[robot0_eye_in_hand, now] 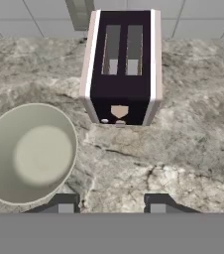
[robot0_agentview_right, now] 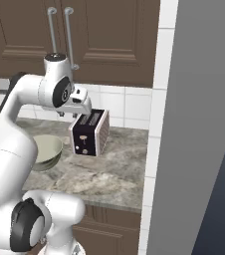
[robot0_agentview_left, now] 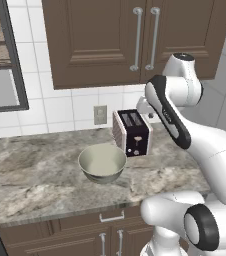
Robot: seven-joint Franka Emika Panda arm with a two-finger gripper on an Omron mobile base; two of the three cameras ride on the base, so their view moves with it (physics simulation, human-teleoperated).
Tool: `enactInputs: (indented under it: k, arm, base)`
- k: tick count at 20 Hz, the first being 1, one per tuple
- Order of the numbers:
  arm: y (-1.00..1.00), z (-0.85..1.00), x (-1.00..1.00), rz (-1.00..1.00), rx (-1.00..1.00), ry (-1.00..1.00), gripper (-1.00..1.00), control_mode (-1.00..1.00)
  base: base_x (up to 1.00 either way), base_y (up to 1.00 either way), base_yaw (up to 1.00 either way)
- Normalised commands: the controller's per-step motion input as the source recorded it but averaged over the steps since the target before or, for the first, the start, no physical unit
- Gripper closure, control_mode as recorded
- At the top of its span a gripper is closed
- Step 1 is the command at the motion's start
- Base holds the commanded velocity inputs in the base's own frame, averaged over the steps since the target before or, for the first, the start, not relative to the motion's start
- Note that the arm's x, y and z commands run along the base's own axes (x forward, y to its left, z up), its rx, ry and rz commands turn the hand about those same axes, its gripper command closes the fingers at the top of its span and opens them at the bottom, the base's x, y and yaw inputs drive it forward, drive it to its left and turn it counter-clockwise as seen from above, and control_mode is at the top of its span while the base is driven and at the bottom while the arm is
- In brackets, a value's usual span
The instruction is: Open the cabinet. Pick the peach and pear from the cabinet and place them into the bowl. Then close the cabinet.
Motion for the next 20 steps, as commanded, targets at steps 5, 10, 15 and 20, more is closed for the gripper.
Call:
enactInputs:
  k: [5,10,15,20]
  arm:
    - [0.13,0.00,-0.12,0.03,0.00,-0.03,-1.00,-1.00]
    - [0.10,0.00,-0.42,0.07,0.00,-0.12,-1.00,-1.00]
    - [0.00,0.04,-0.42,0.02,0.00,-0.12,-1.00,-1.00]
    - [0.00,0.31,-0.09,0.00,0.00,-0.23,-1.00,-1.00]
  base:
    - [0.00,0.00,0.00]
    - [0.00,0.00,0.00]
    - [0.00,0.00,0.00]
    - [0.00,0.00,0.00]
